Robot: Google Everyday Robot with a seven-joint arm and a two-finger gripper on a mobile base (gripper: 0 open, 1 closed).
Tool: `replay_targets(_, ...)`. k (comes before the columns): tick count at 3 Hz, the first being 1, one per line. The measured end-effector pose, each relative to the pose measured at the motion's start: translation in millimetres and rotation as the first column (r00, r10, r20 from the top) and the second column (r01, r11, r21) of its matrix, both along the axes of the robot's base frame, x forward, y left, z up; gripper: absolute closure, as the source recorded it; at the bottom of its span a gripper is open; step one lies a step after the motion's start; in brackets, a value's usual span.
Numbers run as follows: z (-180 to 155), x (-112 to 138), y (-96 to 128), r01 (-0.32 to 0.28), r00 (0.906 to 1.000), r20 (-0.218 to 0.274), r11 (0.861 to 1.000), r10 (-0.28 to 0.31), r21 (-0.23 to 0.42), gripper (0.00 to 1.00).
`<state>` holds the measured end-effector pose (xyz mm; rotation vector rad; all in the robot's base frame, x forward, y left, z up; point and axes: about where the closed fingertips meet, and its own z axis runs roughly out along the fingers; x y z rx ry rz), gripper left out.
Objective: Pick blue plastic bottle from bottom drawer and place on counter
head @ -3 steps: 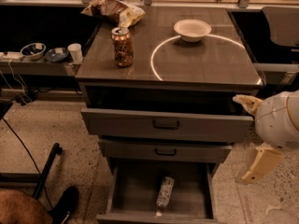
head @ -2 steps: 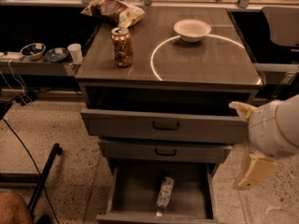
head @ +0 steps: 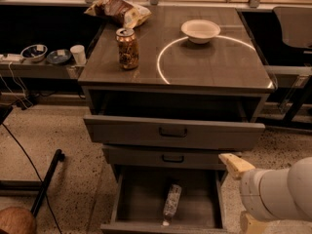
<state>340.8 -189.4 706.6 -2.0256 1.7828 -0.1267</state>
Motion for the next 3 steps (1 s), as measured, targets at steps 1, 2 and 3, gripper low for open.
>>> replay_targets(1, 5.3, 2.1, 0.7, -0.019, 0.9998, 0.009, 1.000, 0.019, -0.010, 0.00)
replay_targets(2, -34.3, -0.1, 29.2, -0.105, 0.9927, -0.056, 0.994, 0.107, 0.030, 0.00)
replay_targets(3, -111.6, -25.2, 59.6, -0.209, 0.9685, -0.116, 0.972, 0.220, 0.106, 0.00)
